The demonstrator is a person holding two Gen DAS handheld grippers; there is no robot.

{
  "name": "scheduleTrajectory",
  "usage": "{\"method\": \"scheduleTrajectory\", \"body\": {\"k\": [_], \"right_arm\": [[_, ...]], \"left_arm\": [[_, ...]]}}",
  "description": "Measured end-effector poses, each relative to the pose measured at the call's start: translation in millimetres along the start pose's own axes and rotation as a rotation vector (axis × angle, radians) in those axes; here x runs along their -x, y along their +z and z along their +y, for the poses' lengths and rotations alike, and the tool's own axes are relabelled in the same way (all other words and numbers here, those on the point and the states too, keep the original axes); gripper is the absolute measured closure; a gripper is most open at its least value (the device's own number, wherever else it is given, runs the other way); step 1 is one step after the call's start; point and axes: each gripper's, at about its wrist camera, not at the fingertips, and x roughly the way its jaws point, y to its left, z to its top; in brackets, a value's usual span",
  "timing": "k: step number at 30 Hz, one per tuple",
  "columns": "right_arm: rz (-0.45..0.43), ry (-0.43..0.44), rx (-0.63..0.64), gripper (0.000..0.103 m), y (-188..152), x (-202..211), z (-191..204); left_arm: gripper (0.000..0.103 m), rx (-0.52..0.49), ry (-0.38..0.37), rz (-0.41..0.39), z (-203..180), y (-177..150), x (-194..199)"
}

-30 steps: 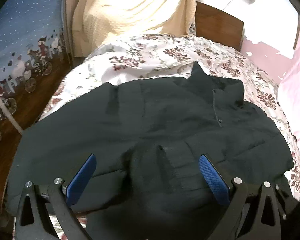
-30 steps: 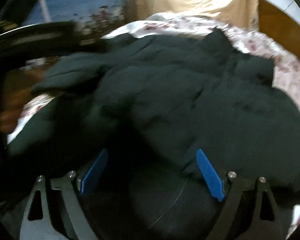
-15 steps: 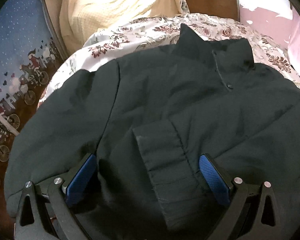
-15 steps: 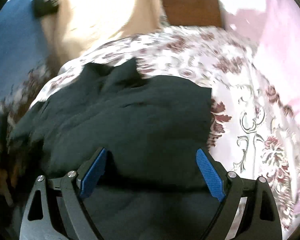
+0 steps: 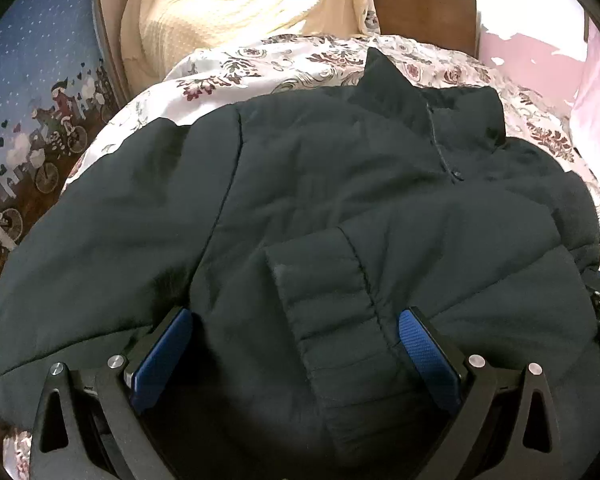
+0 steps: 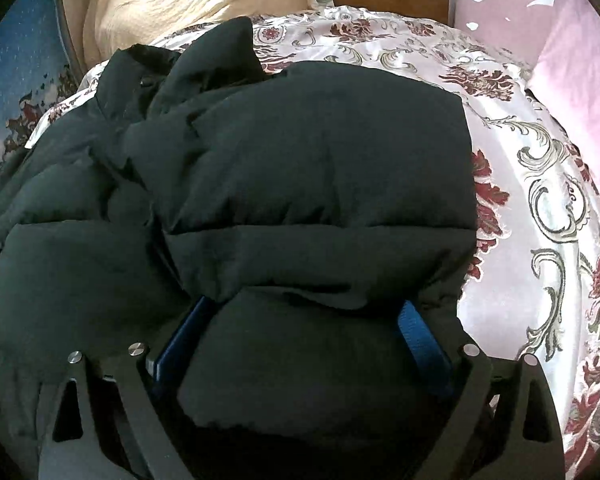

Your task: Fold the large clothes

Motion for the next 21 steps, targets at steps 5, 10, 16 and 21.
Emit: {"method": "scheduleTrajectory", "body": {"k": [5,10,16,21], "right_arm": [[-0.033,0.009,-0.037,0.011,-2.4,20.8,-12.9],[-0.073,0.091,-0.086,0.010,-15.8,62.7,-11.8],[-0.111,0.154,-0.021,0.010,-28.0,97.6,26.1],[-0.108,0.227,0.054,0.010,-40.3,117.1,80.7]], "left_arm": [[0.000,-0.003,0.016,-0.002,8.3,-9.1,38.6],[0.000,0.044,0.026,0.000,22.7,-29.0,84.9],[0.000,0.152,0.073,0.006,58.3,-66.5,142.6],[0.000,0.219,0.171,0.035,90.7,-104.1,179.7]]}}
